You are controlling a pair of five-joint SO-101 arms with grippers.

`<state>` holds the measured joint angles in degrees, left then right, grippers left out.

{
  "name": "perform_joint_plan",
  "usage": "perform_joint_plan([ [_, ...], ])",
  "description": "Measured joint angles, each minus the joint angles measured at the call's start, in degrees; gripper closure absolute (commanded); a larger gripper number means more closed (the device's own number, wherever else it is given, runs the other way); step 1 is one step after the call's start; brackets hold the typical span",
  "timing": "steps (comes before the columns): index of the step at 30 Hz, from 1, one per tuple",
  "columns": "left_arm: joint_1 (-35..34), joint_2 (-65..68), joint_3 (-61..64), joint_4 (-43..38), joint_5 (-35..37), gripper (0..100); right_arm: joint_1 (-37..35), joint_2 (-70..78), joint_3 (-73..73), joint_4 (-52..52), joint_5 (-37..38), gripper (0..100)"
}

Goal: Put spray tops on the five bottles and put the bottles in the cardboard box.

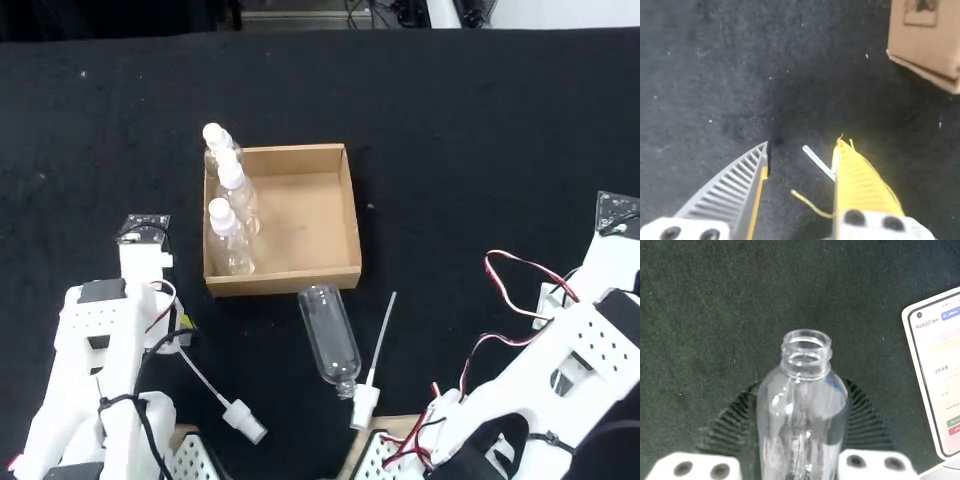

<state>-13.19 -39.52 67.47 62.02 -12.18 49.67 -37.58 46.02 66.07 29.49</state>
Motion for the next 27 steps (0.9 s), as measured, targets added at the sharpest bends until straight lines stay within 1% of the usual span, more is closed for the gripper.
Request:
perform_joint_plan([
  [3, 0.2, 0.0, 0.0, -0.1, 0.1, 83, 0.0, 0.0, 0.0, 0.0, 0.0, 87.1],
  [4, 0.2, 0.0, 0.0, -0.1, 0.1, 86, 0.0, 0.0, 0.0, 0.0, 0.0, 87.1],
  [7, 0.2, 0.0, 0.0, -0.1, 0.1, 98, 0.0, 0.0, 0.0, 0.0, 0.0, 87.1],
  [9, 0.2, 0.0, 0.0, -0.1, 0.3, 96, 0.0, 0.0, 0.0, 0.0, 0.0, 87.1],
  [11, 0.2, 0.0, 0.0, -0.1, 0.4, 97, 0.0, 0.0, 0.0, 0.0, 0.0, 87.1],
  [17, -0.3, 0.0, 0.0, -0.1, 0.3, 97, 0.0, 0.0, 0.0, 0.0, 0.0, 87.1],
  [21, -6.2, 0.0, -3.0, -0.1, 0.2, 97, 0.0, 0.0, 0.0, 0.0, 0.0, 87.1],
  [24, -9.4, 0.0, -6.5, 1.8, -4.4, 97, 0.0, 0.0, 0.0, 0.0, 0.0, 87.1],
  [27, -11.7, 0.0, -10.8, 8.1, -13.0, 94, 0.0, 0.0, 0.0, 0.0, 0.4, 87.1],
])
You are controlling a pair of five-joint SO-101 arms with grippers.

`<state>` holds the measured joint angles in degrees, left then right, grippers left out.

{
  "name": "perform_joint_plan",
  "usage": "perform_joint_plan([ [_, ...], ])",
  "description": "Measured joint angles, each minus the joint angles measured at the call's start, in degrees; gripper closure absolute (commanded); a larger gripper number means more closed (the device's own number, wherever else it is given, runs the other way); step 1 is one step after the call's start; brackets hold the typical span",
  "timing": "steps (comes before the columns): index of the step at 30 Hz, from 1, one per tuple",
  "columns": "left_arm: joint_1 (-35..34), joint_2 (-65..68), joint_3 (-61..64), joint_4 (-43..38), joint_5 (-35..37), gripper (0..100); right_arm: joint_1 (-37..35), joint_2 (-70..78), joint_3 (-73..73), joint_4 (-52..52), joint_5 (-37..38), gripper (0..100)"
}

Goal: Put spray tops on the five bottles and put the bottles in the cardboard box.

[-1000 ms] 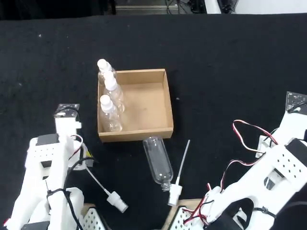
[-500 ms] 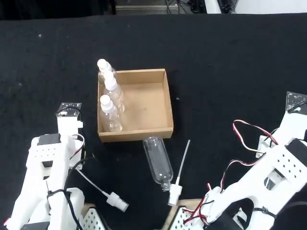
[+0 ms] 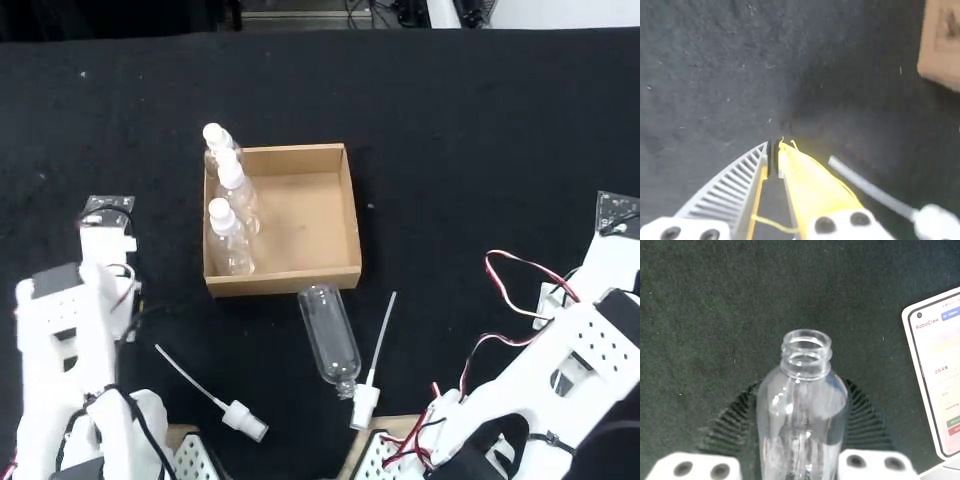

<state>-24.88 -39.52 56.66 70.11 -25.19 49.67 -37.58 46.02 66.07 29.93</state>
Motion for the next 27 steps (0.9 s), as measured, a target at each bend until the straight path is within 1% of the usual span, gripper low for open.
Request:
perform_joint_plan([
  [2, -1.8, 0.0, -3.1, 4.4, -8.0, 91, 0.0, 0.0, 0.0, 0.0, 1.1, 87.1],
  [4, -3.7, 0.0, -6.4, 7.1, -17.1, 88, 0.0, 0.0, 0.0, 0.0, 1.7, 87.1],
  [8, -5.3, -3.3, -9.4, 12.7, -34.5, 85, 0.0, 0.0, 0.0, 0.0, 1.9, 87.1],
  [10, -5.4, -7.6, -10.2, 15.5, -40.6, 84, 0.0, 0.0, 0.0, 0.0, 1.9, 87.1],
  [12, -5.4, -13.2, -10.9, 17.7, -44.8, 82, 0.0, 0.0, 0.0, 0.0, 1.9, 87.1],
  [15, -2.1, -22.3, -12.3, 23.5, -48.1, 79, 0.0, 0.0, 0.0, 0.0, 1.9, 87.1],
  [19, 4.6, -30.7, -17.0, 28.5, -47.3, 77, 0.4, 0.0, 0.0, 0.0, 2.0, 87.1],
  [23, 12.9, -30.2, -20.7, 30.1, -44.0, 76, 0.4, 0.0, 0.0, 0.0, 2.0, 87.1],
  [27, 23.3, -25.8, -21.2, 30.3, -42.7, 74, 0.5, 0.0, 0.0, 0.0, 2.1, 87.1],
])
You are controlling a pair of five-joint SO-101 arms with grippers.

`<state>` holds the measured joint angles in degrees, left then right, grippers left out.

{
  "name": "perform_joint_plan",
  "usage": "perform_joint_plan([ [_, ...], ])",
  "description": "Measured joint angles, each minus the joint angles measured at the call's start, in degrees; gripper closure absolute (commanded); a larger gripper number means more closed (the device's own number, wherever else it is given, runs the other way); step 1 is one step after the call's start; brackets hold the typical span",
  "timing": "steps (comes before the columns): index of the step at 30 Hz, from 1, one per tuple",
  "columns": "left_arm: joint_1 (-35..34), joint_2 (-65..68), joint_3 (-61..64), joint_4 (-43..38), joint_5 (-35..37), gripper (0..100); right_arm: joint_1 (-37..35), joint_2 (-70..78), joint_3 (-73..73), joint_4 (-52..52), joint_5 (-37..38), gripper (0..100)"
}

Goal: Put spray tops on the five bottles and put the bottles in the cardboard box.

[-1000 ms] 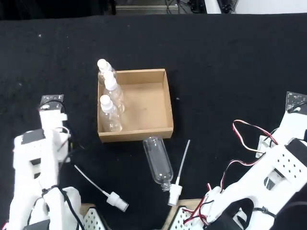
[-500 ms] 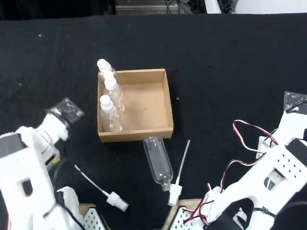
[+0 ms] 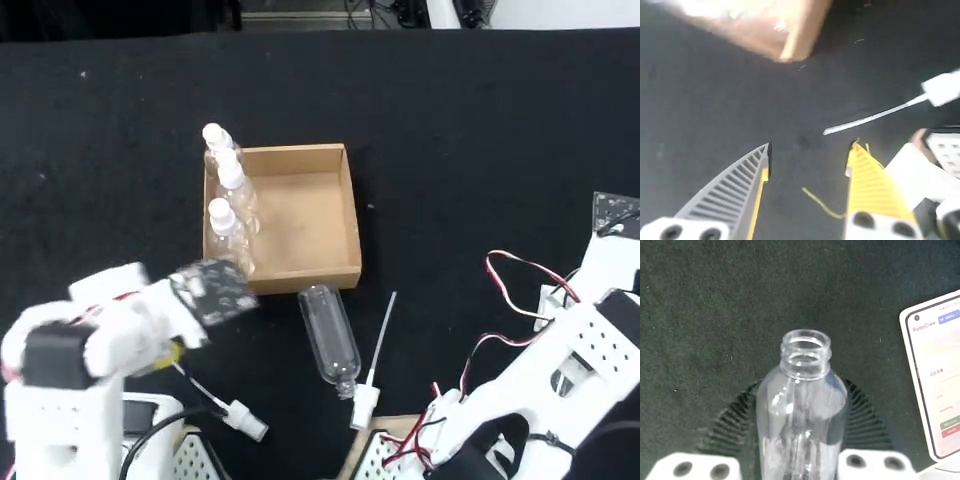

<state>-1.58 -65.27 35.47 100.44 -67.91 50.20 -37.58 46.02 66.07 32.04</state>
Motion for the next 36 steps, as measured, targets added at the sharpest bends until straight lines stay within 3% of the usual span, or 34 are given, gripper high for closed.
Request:
perform_joint_plan([
  [9, 26.3, 5.5, 0.2, -0.1, 4.0, 70, 7.3, 0.0, 0.0, 0.0, 6.2, 87.1],
  [15, 41.5, 5.7, 11.0, -0.7, 5.8, 70, 9.4, 0.0, 0.0, 0.0, 8.4, 87.1],
  [22, 44.1, 5.5, 22.9, -11.4, 11.5, 65, 9.4, 0.0, 0.0, 0.0, 8.5, 87.1],
  [36, 47.3, 5.8, 40.2, -31.1, 17.6, 65, 9.4, 0.0, 0.0, 0.0, 8.5, 87.1],
])
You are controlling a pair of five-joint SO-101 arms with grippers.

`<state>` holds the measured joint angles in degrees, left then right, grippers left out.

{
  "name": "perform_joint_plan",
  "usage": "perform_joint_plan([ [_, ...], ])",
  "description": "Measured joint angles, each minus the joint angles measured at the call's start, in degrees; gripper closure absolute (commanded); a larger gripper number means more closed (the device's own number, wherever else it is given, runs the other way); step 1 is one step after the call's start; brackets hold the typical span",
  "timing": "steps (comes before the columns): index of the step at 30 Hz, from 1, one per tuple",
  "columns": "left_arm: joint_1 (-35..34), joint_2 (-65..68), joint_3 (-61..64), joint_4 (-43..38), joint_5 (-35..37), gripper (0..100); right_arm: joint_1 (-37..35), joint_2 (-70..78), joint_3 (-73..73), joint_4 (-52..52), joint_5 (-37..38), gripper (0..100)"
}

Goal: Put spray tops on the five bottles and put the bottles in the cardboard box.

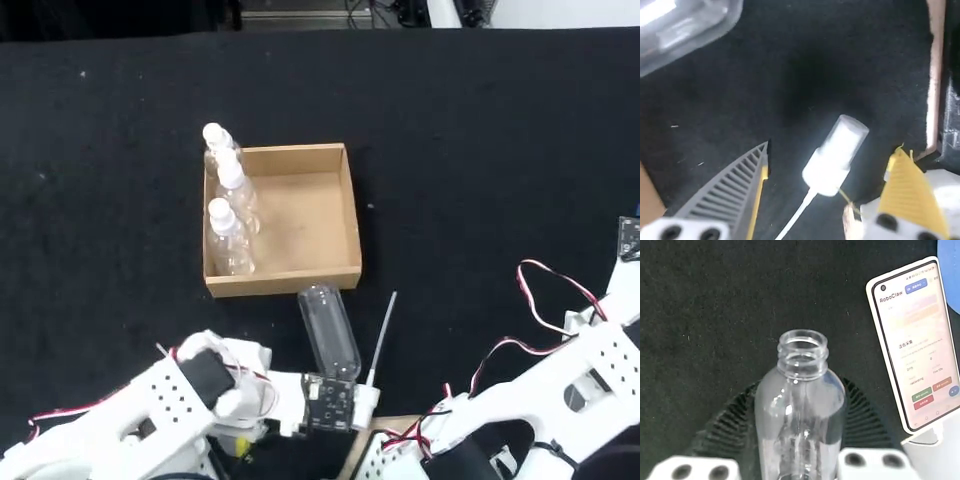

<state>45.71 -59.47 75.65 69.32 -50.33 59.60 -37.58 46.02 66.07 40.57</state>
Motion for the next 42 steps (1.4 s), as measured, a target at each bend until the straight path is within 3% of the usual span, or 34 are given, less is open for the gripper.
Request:
perform_joint_plan([
  [8, 0.0, -0.4, 6.2, -9.0, 1.7, 65, 0.0, 0.0, 0.0, 0.0, 0.0, 87.1],
  [14, 0.2, -0.8, 5.5, -4.6, 1.7, 81, 0.0, 0.0, 0.0, 0.0, 0.0, 87.1],
  [33, 0.2, -0.1, 0.3, 3.3, 2.0, 81, 0.0, 0.0, 0.0, 0.0, 0.0, 87.1],
  [39, 0.1, -0.4, 5.2, -5.6, 7.4, 81, 0.0, 0.0, 0.0, 0.0, 0.0, 87.1],
  [42, 0.7, -0.8, 5.6, -5.5, 6.9, 82, 0.0, 0.0, 0.0, 0.0, 0.0, 87.1],
])
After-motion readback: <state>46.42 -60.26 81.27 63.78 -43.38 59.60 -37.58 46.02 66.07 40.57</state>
